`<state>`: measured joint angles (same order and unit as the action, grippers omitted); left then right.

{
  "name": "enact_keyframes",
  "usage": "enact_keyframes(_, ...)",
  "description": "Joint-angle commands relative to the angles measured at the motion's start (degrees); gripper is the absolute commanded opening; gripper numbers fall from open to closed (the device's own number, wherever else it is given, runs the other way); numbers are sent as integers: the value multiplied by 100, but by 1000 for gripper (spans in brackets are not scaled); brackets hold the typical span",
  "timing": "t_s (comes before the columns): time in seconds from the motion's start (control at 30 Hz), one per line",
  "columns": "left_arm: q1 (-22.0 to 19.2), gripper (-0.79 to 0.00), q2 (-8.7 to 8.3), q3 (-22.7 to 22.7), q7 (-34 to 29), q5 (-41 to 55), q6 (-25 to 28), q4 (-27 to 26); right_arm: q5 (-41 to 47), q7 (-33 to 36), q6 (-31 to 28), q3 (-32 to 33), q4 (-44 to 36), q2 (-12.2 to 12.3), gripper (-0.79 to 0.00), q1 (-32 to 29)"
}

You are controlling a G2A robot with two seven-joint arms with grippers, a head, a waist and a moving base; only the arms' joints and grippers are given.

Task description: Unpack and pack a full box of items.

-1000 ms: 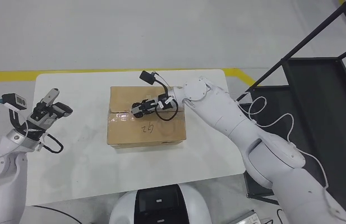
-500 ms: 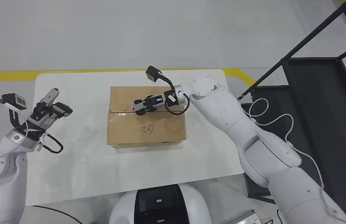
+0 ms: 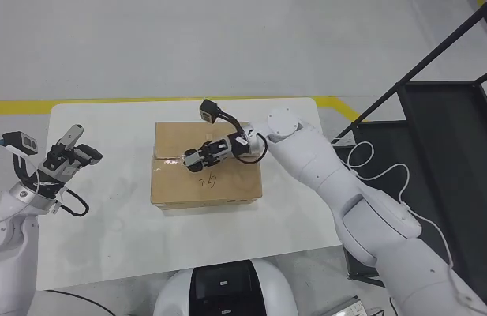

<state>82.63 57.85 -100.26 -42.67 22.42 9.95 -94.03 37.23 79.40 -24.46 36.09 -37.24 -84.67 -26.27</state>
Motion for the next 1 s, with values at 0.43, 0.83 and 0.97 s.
enact_keyframes(0.43,0,0,0,0,0,0,0,0,-260,-622,163,-367,1171,-653,-785,425)
enact_keyframes(0.83,0,0,0,0,0,0,0,0,-686,-934,279,-512,1568,-995,-785,578)
enact_keyframes(0.97,0,0,0,0,0,0,0,0,-858,-1062,351,-555,1673,-1090,-785,619)
